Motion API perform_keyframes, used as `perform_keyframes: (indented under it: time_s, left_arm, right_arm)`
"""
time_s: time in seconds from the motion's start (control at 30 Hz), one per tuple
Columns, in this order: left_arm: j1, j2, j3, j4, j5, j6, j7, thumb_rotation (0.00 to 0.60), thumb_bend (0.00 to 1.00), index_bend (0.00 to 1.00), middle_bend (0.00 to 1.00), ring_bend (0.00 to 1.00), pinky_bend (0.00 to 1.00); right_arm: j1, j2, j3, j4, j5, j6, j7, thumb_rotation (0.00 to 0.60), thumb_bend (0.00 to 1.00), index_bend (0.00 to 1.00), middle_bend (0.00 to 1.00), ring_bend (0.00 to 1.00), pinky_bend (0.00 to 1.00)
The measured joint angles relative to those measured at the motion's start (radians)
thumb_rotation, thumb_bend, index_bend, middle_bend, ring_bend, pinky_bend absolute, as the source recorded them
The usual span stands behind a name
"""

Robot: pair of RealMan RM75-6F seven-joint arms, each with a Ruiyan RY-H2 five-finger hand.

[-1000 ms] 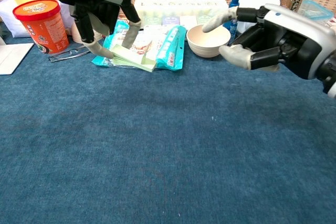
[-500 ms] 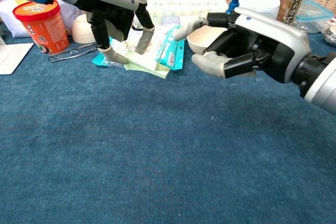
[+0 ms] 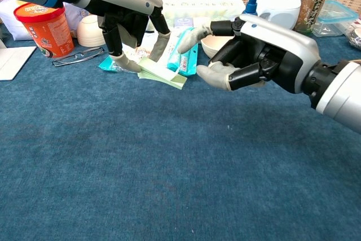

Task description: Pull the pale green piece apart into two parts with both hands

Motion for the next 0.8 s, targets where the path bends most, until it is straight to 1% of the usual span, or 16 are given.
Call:
perform_keyframes:
  time_s: [0.2, 0.5, 0.8]
  left_arm:
    - [-0.008, -0.007, 0.004, 0.004, -0.004, 0.000, -0.004, 0.600, 0.43, 0.76, 1.00, 1.00, 1.00]
    - [-0.025, -0.024, 0.014, 0.011, -0.011, -0.008, -0.006, 0.600, 0.43, 0.76, 1.00, 1.00, 1.00]
    - [-0.040, -0.029, 0.013, 0.019, -0.021, -0.001, -0.011, 0.600, 0.43, 0.76, 1.00, 1.00, 1.00]
  right_arm:
    - [0.002, -0.003, -0.001, 0.001, 0.002, 0.003, -0.004, 0.600, 0.46, 0.39, 0.97, 1.00, 1.00]
    - [0.007, 0.004, 0.003, -0.005, 0.003, 0.007, -0.005, 0.600, 0.46, 0.33, 0.97, 1.00, 1.00]
    - [0.018, 0.009, 0.008, -0.010, 0.015, -0.005, -0.011, 0.600, 0.46, 0.33, 0.97, 1.00, 1.00]
